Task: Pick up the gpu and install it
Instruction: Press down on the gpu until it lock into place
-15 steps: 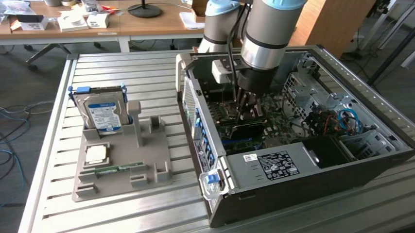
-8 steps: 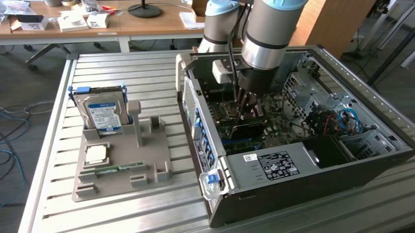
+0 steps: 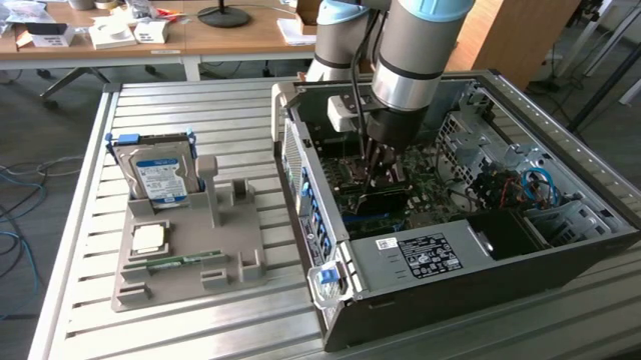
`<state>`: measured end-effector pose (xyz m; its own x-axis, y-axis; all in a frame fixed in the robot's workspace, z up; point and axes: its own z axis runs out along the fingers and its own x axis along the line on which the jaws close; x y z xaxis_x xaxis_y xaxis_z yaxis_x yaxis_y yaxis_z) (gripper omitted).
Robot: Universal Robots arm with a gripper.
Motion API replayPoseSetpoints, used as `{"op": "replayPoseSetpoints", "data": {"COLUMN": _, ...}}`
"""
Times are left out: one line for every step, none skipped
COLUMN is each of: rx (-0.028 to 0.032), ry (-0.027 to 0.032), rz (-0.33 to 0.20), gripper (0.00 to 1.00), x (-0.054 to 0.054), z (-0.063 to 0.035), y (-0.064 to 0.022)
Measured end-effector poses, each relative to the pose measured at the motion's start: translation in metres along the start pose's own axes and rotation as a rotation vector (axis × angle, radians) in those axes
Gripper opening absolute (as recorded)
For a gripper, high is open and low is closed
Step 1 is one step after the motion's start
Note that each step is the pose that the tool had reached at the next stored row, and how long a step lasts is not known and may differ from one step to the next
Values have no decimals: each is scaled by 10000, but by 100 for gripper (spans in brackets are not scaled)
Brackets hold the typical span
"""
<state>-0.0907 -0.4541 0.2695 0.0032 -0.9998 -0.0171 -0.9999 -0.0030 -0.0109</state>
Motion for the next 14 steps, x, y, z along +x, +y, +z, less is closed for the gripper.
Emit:
{"op": "replayPoseSetpoints", "data": {"rx": 0, "ry": 1, "rz": 1, "gripper": 11, "x": 0, "z": 6, "y": 0}}
{"op": "replayPoseSetpoints", "data": {"rx": 0, "ry": 0, "rz": 1, "gripper": 11, "x": 0, "z": 12, "y": 0}}
{"op": "replayPoseSetpoints", "data": {"rx": -1, "ry": 2, "rz": 1, "gripper": 11, "x": 0, "z": 15, "y": 1}}
{"op": "replayPoseSetpoints", "data": {"rx": -1, "ry": 4, "rz": 1, "gripper": 11, "x": 1, "z": 15, "y": 1}}
{"op": "replayPoseSetpoints", "data": {"rx": -2, "ry": 4, "rz": 1, "gripper": 11, "x": 1, "z": 15, "y": 1}}
{"op": "replayPoseSetpoints", "data": {"rx": -1, "ry": 3, "rz": 1, "gripper": 11, "x": 1, "z": 16, "y": 1}}
{"op": "replayPoseSetpoints", "data": {"rx": 0, "ry": 0, "rz": 1, "gripper": 11, "x": 0, "z": 20, "y": 0}}
{"op": "replayPoseSetpoints", "data": {"rx": 1, "ry": -1, "rz": 1, "gripper": 11, "x": 0, "z": 25, "y": 0}}
{"op": "replayPoseSetpoints", "data": {"rx": -1, "ry": 2, "rz": 1, "gripper": 11, "x": 1, "z": 26, "y": 1}}
{"op": "replayPoseSetpoints", "data": {"rx": -1, "ry": 3, "rz": 1, "gripper": 11, "x": 1, "z": 26, "y": 1}}
{"op": "replayPoseSetpoints", "data": {"rx": -2, "ry": 4, "rz": 1, "gripper": 11, "x": 1, "z": 26, "y": 1}}
{"op": "replayPoseSetpoints", "data": {"rx": -2, "ry": 4, "rz": 1, "gripper": 11, "x": 1, "z": 26, "y": 1}}
{"op": "replayPoseSetpoints", "data": {"rx": -1, "ry": 3, "rz": 1, "gripper": 11, "x": 1, "z": 27, "y": 1}}
{"op": "replayPoseSetpoints", "data": {"rx": -1, "ry": 3, "rz": 1, "gripper": 11, "x": 1, "z": 27, "y": 1}}
